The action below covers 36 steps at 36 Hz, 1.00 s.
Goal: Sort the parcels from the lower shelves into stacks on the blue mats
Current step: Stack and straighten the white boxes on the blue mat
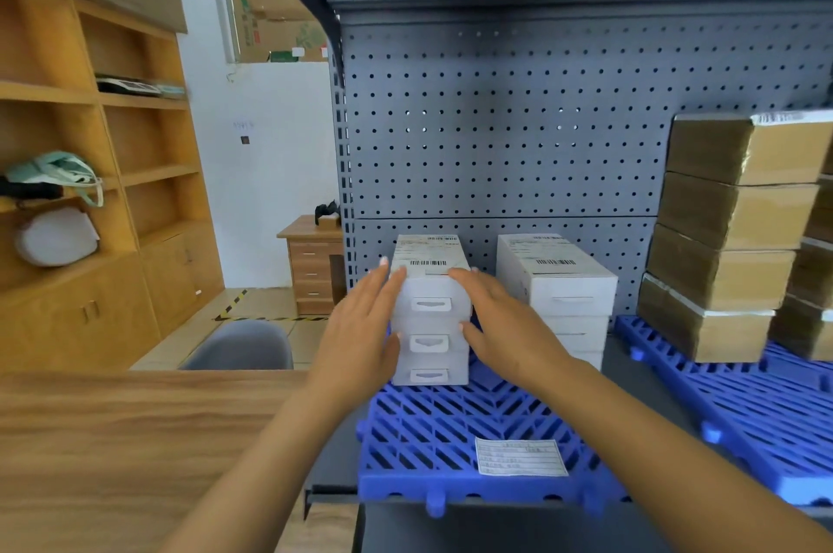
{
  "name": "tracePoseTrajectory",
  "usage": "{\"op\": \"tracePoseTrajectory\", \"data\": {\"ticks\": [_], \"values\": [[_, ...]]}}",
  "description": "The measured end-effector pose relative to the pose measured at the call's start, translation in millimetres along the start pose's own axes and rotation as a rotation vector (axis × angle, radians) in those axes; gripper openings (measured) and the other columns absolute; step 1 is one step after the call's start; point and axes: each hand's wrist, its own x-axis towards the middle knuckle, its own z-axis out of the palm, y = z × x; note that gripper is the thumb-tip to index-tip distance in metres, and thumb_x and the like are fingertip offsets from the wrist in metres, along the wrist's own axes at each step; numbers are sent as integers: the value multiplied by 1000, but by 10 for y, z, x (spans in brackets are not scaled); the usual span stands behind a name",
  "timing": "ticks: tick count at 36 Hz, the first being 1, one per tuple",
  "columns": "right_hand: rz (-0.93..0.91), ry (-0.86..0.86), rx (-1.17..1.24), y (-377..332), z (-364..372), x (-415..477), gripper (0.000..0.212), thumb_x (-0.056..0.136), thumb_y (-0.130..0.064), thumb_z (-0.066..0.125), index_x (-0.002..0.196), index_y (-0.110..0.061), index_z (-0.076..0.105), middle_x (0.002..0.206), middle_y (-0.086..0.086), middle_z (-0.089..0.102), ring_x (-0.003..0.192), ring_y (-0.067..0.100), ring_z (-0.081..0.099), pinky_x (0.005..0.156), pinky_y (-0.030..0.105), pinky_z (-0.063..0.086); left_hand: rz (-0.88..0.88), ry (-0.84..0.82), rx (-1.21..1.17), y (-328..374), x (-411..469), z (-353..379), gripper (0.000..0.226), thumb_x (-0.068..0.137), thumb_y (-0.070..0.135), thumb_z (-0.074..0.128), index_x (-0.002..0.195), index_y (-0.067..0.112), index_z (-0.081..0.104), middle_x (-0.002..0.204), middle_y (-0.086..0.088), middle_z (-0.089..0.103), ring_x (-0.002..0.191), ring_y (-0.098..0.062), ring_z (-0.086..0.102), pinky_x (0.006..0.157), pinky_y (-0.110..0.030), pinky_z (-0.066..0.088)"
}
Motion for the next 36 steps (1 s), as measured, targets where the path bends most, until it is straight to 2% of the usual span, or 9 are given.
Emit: {"op": "tracePoseTrajectory", "data": {"ticks": [2,5,11,15,23,26,28,31,36], "values": [[-2,4,41,-7,-1,39,56,96,-19,48,144,-29,21,133,8,46,104,24,53,85,38,46,-30,28,-47,40,50,-22,67,89,12,62,147,17,29,156,-1,26,143,-17,23,117,-35,21],[5,14,26,-17,17,97,49,96,-17,49,138,-27,25,117,7,53,93,24,54,78,39,48,-41,76,-40,73,107,-59,54,88,10,62,139,15,43,146,-1,41,135,-19,34,113,-34,26],[7,30,60,4,69,95,51,97,-17,47,141,-28,23,117,7,53,97,24,55,81,40,48,-87,33,-117,92,106,-63,51,93,16,57,141,19,38,150,5,34,133,-15,37,104,-25,30],[15,21,77,-1,76,76,53,98,-19,45,143,-32,20,128,5,49,105,24,53,86,40,48,-101,43,-164,150,114,-122,45,95,20,55,138,19,42,146,6,39,129,-16,43,99,-20,31],[-10,-21,3,-51,-129,112,47,95,-16,48,137,-29,30,122,6,49,102,22,49,84,37,46,-70,-78,15,216,182,-326,50,93,24,54,141,19,39,145,4,41,132,-15,38,110,-31,30],[-53,-13,-29,-65,-242,88,48,94,-16,49,138,-26,33,131,5,44,114,21,44,90,37,44,-62,-143,118,256,210,-396,61,91,24,51,148,19,28,155,2,27,144,-16,21,117,-32,19],[-87,10,-30,-56,-318,30,52,95,-19,50,142,-26,30,140,2,40,125,19,37,97,35,40,-36,-151,135,312,209,-409,70,92,23,50,153,18,15,160,3,12,147,-13,5,118,-27,6],[-142,60,-25,-5,-451,-98,51,96,-26,52,143,-24,32,144,-3,36,132,14,31,105,28,33,32,-125,109,468,203,-402,78,94,25,52,153,19,2,161,5,2,147,-9,-3,108,-12,-8],[-194,121,-46,192,-705,-343,51,97,-31,52,143,-25,32,148,-8,31,138,9,22,108,20,22,105,-130,5,803,273,-350,80,96,31,54,152,24,-1,158,13,4,143,0,-5,104,-7,-5]]}}
